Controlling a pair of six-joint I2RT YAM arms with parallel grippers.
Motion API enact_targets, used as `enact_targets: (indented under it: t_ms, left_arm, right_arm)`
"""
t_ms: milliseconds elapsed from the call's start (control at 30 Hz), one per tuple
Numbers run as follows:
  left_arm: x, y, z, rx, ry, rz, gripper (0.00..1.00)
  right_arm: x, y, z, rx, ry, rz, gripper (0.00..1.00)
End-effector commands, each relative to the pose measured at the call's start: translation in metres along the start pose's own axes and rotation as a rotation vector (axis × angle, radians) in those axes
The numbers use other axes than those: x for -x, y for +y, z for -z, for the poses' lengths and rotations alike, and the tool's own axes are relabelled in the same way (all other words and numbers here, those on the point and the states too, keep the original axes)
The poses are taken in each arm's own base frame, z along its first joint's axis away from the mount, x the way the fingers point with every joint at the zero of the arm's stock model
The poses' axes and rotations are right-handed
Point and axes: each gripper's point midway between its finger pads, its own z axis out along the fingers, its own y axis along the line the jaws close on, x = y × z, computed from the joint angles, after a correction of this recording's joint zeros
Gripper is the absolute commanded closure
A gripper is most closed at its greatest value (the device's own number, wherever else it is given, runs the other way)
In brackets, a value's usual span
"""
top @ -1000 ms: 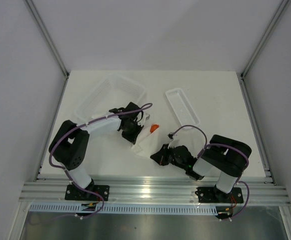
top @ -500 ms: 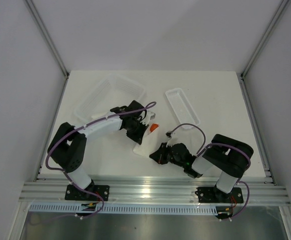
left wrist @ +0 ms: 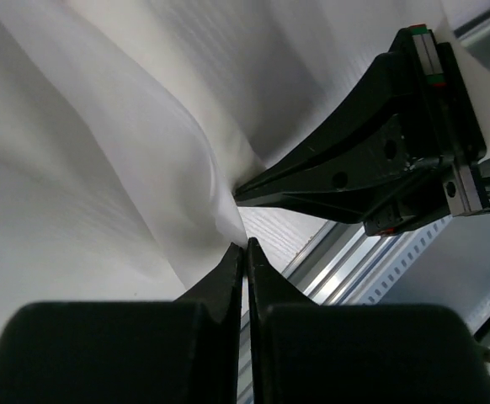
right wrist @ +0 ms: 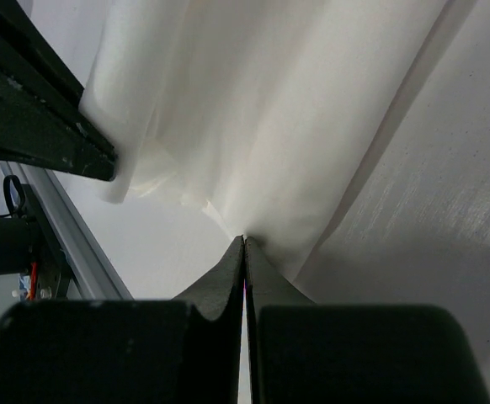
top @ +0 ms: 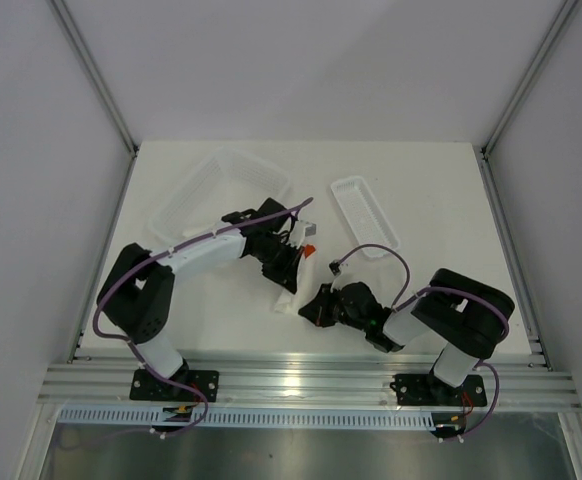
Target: Place the utensils on the paper napkin and roll it up
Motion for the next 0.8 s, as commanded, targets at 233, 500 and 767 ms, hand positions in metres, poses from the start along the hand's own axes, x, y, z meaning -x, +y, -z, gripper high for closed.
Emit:
enact_targets:
  t_ms: [233,500,767]
  left_arm:
    - [0.021,-0.026,-0.017,-0.151,-0.014,0.099,0.99]
    - [0.041,-0.024,-0.027,-0.160,-0.083,0.133,0.99]
    - [0.034,-0.008,-0.050,-0.120,-0.035,0.187,0.98]
  right_arm:
    - [0.003,-0.003,-0.002,-0.015,0.017,0.011,1.00]
    - [-0.001,-0.006,-0.003,-0.011,0.030,0.005,1.00]
    - [0.000,-0.005,-0.002,-0.014,0.027,0.005,1.00]
